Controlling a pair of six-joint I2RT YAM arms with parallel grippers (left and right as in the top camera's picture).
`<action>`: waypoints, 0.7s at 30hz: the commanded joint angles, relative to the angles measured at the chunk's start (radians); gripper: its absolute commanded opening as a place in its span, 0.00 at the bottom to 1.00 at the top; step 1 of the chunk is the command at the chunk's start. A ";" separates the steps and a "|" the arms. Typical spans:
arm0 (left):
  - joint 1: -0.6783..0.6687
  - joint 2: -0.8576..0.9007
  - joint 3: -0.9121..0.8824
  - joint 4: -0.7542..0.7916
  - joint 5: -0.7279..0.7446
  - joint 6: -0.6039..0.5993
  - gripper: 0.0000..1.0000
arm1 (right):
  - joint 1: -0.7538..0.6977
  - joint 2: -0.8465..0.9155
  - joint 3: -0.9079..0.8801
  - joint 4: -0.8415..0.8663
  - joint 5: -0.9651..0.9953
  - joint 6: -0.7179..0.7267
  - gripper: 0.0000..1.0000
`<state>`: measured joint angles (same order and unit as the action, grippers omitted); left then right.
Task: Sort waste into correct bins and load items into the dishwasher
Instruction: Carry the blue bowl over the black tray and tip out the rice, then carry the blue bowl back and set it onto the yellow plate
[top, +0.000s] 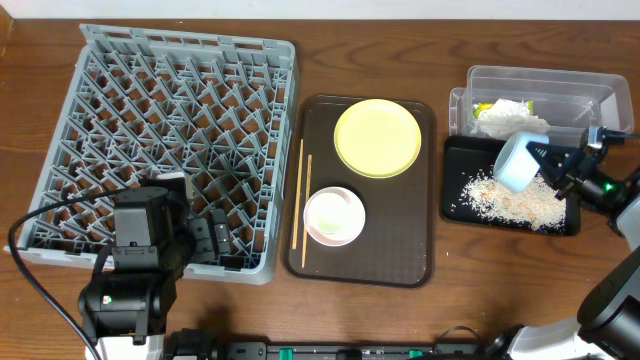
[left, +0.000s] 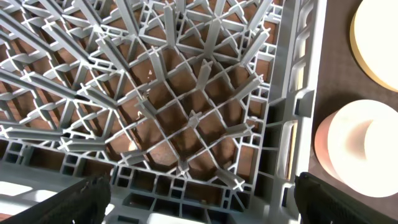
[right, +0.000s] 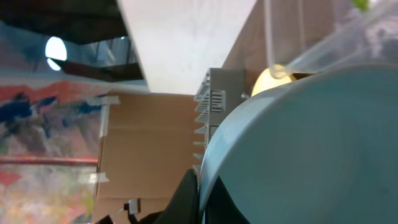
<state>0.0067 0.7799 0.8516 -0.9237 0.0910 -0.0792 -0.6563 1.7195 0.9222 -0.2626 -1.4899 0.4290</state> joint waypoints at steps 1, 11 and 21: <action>0.005 -0.002 0.020 -0.003 0.002 -0.008 0.94 | 0.016 0.003 0.013 0.004 -0.071 0.013 0.01; 0.005 -0.002 0.020 -0.003 0.002 -0.008 0.94 | 0.206 -0.056 0.013 0.100 -0.071 0.067 0.01; 0.005 -0.002 0.020 -0.003 0.002 -0.008 0.94 | 0.564 -0.120 0.014 0.923 0.094 0.554 0.01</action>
<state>0.0067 0.7799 0.8536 -0.9237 0.0910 -0.0792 -0.1993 1.6184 0.9306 0.5285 -1.4757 0.7494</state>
